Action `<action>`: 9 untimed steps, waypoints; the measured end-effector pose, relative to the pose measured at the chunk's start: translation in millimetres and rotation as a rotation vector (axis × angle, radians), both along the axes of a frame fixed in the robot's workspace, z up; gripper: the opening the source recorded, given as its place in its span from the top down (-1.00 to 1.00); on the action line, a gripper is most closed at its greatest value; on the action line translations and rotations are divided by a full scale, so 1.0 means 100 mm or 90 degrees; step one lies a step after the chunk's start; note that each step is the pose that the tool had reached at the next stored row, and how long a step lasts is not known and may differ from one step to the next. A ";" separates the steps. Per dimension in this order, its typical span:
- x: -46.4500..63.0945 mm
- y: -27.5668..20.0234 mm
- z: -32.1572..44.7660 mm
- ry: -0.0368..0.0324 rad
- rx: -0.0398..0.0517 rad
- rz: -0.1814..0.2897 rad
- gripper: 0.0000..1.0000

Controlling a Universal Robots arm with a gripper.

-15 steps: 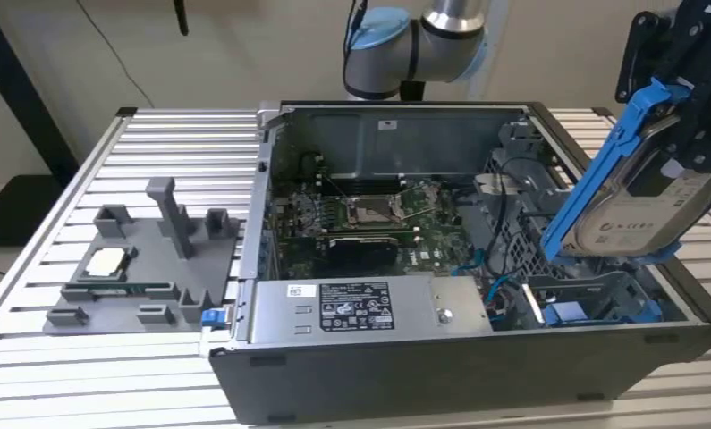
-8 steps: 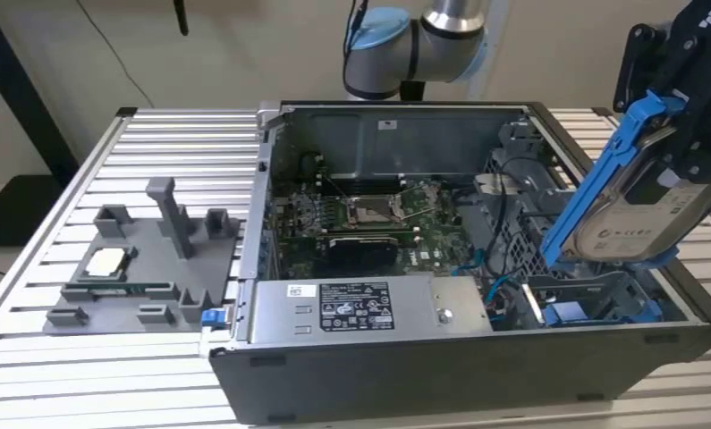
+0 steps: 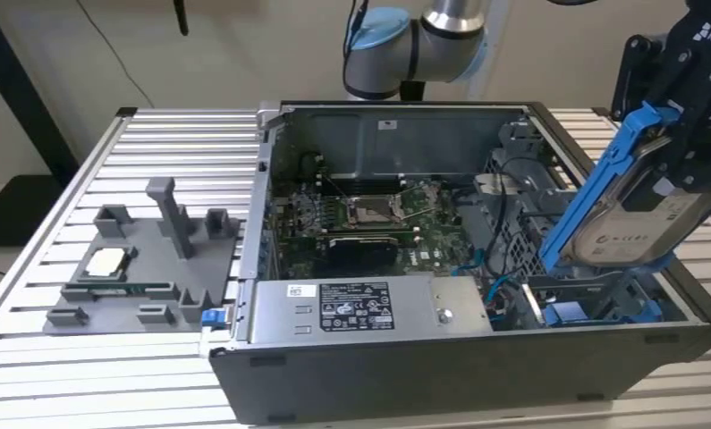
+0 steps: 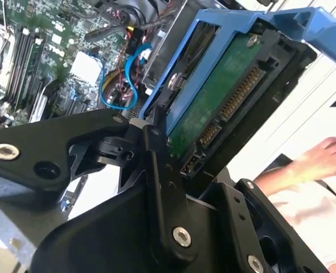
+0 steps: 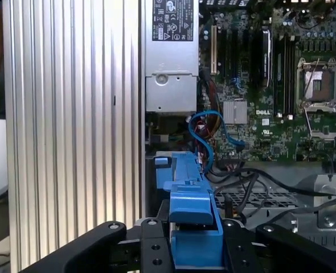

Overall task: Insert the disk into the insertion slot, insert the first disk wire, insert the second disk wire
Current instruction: 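Insert the disk into the insertion slot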

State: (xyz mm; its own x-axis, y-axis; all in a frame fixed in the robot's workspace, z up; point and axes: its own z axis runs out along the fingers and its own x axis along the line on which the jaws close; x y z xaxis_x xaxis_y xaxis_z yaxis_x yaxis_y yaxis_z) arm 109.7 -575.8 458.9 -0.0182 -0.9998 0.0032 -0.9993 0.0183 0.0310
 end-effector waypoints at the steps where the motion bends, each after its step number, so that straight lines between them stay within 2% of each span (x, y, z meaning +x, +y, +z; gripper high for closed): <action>1: 0.00 0.000 -0.019 0.0000 -0.0001 0.000 0.34; 5: 0.00 0.000 -0.086 0.0000 0.0001 0.000 0.34; 9: 0.02 0.000 -0.116 0.0000 0.0001 0.000 0.34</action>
